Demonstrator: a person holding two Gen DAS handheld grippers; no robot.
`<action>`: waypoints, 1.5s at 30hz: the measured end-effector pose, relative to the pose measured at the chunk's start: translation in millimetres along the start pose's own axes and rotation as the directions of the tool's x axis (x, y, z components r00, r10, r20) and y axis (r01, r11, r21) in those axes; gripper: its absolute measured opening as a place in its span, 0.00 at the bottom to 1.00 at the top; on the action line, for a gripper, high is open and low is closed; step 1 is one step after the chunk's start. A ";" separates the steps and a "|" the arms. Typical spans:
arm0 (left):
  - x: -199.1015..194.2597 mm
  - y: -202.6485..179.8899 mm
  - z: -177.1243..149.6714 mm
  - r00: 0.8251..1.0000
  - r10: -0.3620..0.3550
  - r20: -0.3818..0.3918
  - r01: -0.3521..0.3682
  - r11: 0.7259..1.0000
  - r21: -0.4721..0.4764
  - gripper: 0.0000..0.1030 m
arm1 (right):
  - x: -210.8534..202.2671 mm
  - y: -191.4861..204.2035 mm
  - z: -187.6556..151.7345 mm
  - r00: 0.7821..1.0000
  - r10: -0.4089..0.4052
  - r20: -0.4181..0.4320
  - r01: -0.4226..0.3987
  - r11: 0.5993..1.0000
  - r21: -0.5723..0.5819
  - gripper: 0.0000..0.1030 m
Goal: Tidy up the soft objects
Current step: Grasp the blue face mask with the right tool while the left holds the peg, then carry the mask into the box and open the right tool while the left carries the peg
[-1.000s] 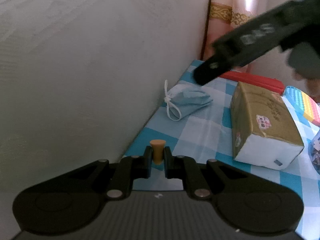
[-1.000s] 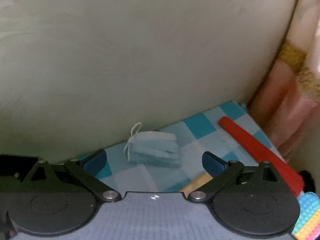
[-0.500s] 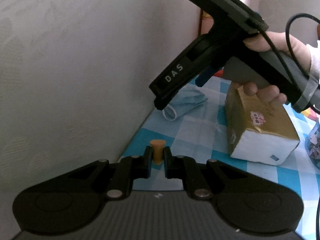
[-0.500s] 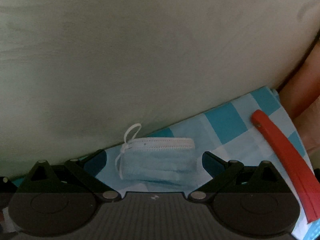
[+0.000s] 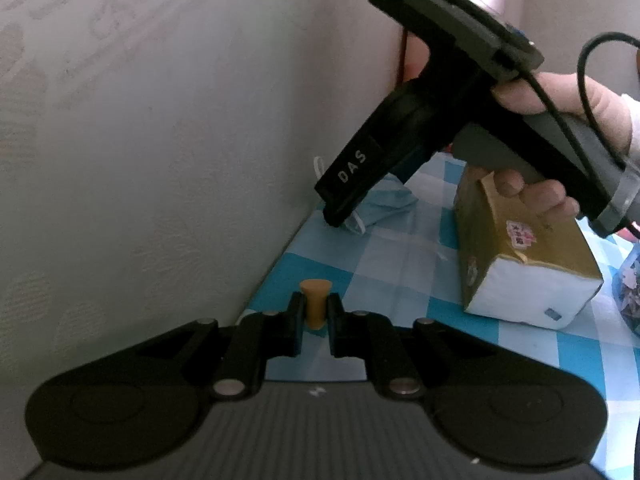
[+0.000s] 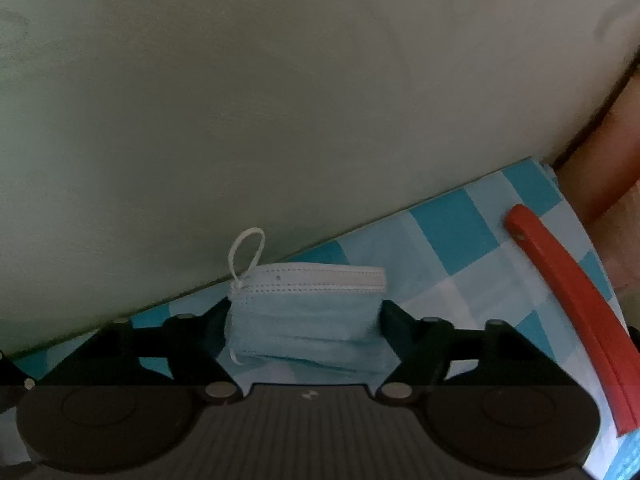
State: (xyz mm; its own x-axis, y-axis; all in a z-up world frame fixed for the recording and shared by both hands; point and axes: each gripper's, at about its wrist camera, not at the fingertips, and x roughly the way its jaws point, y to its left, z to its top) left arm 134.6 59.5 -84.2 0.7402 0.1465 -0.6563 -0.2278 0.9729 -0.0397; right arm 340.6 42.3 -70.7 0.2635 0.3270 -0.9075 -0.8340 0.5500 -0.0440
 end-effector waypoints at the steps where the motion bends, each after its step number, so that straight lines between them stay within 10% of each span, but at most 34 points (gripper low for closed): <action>1: -0.7 0.0 0.1 1.000 0.000 -0.001 0.000 1.000 0.001 0.09 | -2.2 0.4 -0.6 1.000 -0.001 0.003 0.001 1.000 0.003 0.75; 19: -48.8 -2.4 -6.2 0.999 -0.028 0.027 0.026 0.997 0.068 0.09 | -112.8 42.2 -47.8 0.991 0.002 0.131 -0.007 0.999 0.036 0.74; 45: -123.1 -29.4 -7.5 0.974 -0.225 -0.011 0.223 0.957 0.183 0.09 | -212.7 56.5 -241.4 0.978 -0.137 0.158 0.063 0.913 0.403 0.74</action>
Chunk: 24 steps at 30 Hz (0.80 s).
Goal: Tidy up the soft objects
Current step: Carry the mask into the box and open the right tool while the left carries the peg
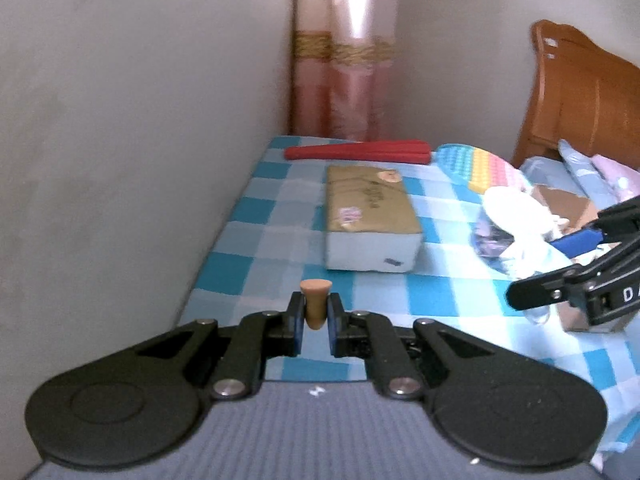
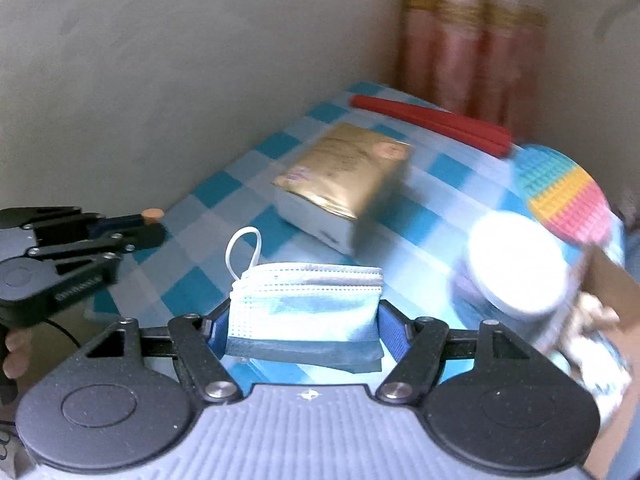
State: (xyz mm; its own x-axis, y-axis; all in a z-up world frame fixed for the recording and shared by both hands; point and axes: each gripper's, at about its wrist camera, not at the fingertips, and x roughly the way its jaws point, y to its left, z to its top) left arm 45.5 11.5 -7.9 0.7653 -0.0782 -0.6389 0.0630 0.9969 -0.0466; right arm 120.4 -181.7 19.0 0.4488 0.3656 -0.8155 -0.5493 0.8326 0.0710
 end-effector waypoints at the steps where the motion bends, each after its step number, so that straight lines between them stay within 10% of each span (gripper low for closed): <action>1: -0.9 -4.1 0.5 1.000 -0.010 -0.001 0.010 1.000 0.009 0.09 | -5.6 -5.5 -4.6 1.000 -0.012 0.004 0.012 1.000 0.016 0.74; 24: -4.0 -78.8 21.6 0.991 -0.130 -0.015 0.130 0.977 0.168 0.09 | -62.1 -203.9 -34.6 0.942 -0.331 -0.053 0.326 0.869 0.373 0.74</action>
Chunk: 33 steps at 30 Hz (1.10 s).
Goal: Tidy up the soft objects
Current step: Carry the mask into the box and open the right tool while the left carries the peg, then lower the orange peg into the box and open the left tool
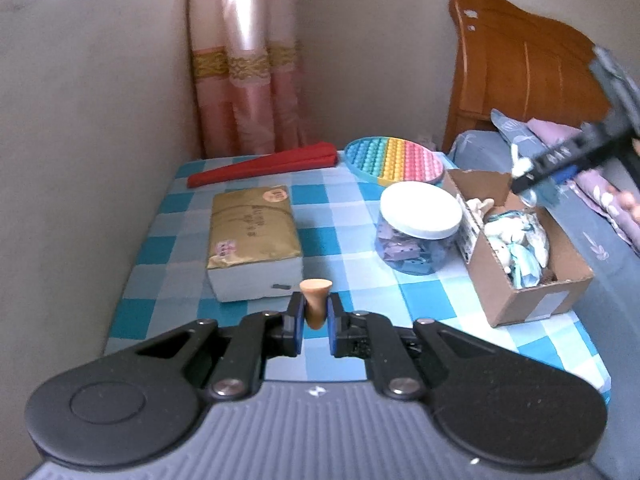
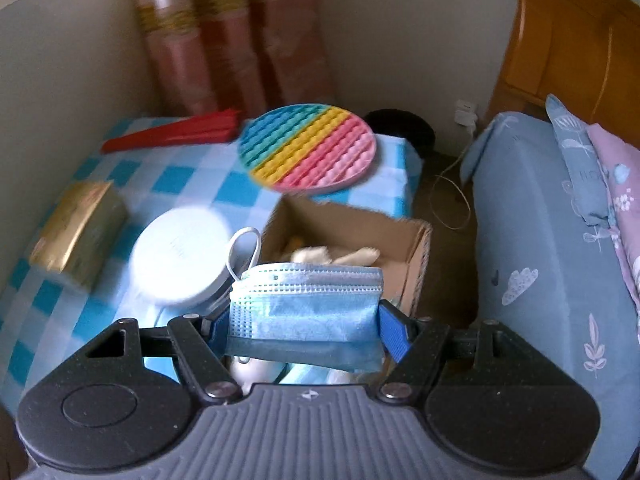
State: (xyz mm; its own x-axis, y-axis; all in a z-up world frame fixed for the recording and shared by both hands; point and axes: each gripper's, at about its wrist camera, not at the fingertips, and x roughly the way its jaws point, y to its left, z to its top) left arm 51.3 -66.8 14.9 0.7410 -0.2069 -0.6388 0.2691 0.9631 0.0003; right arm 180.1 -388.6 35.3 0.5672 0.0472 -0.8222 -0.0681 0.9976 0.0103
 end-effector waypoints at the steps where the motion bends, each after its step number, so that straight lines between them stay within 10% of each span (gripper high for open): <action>1: 0.6 -3.7 2.1 1.000 -0.004 -0.001 0.004 1.000 0.009 0.09 | 5.2 -4.2 5.0 1.000 -0.003 -0.002 0.003 1.000 0.009 0.74; 15: 24.1 -70.1 41.8 0.989 -0.148 0.003 0.146 0.975 0.165 0.10 | 51.7 -21.2 30.3 0.999 0.014 -0.038 -0.013 1.000 0.010 0.93; 29: 72.4 -152.0 58.3 0.939 -0.338 -0.064 0.343 0.909 0.238 0.11 | 11.0 -10.7 21.4 0.999 0.039 0.011 -0.039 0.999 -0.031 1.00; 32: 75.1 -159.8 52.6 0.940 -0.337 -0.043 0.336 0.905 0.261 0.30 | 7.5 -7.5 23.3 0.999 0.014 0.034 -0.013 0.999 -0.047 1.00; 33: 76.2 -161.0 51.1 0.942 -0.332 -0.047 0.332 0.907 0.258 0.53 | 6.6 -6.9 23.7 0.999 0.007 0.041 -0.006 0.999 -0.046 1.00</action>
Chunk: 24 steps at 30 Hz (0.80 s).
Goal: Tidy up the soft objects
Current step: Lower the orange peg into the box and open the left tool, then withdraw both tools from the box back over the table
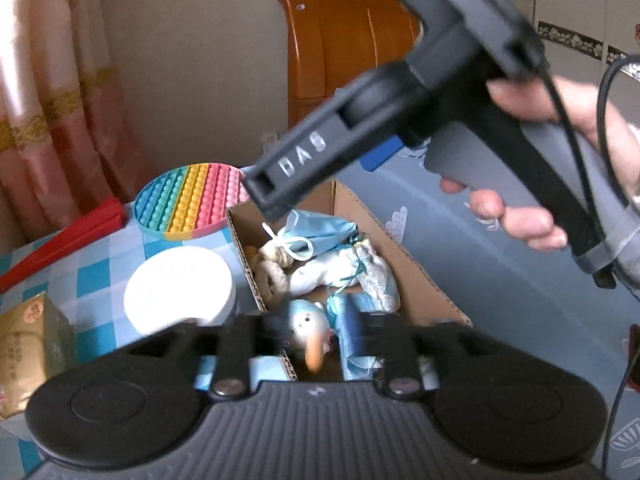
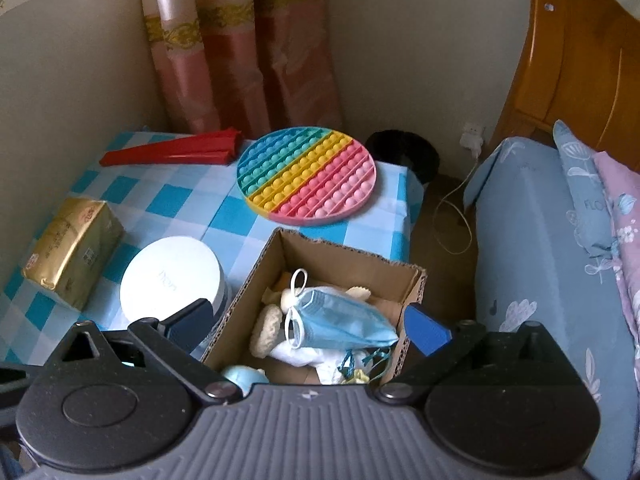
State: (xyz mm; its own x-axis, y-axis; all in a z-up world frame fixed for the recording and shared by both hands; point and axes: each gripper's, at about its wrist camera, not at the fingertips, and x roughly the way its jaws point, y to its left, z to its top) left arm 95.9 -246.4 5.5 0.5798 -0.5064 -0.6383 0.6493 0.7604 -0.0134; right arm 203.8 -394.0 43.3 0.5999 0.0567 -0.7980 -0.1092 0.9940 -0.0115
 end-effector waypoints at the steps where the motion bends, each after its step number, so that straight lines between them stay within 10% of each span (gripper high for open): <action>1: -0.6 -0.1 -1.1 1.000 0.002 -0.003 -0.002 1.000 -0.008 0.64 | -0.5 0.3 0.5 1.000 0.005 0.003 -0.005 1.000 0.002 1.00; 2: -2.5 -0.7 -2.7 1.000 0.000 0.008 0.000 1.000 -0.014 0.79 | -0.7 0.3 0.7 1.000 0.015 0.003 -0.015 1.000 0.006 1.00; 7: -23.0 -3.1 -8.6 0.997 0.051 0.053 -0.053 0.998 0.022 0.91 | -3.2 4.8 -3.5 0.999 0.037 0.004 -0.037 0.999 0.007 1.00; 24: -97.8 46.1 -43.5 0.953 0.299 0.042 -0.291 0.947 -0.138 0.97 | -32.5 37.1 -79.4 1.000 0.007 -0.011 -0.005 0.983 0.185 1.00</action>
State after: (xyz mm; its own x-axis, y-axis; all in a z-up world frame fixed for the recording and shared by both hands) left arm 47.7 -144.1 33.8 0.7672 -0.2727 -0.5806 0.3785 0.9232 0.0666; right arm 117.3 -366.5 20.9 0.5900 0.0628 -0.8049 0.0361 0.9939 0.1040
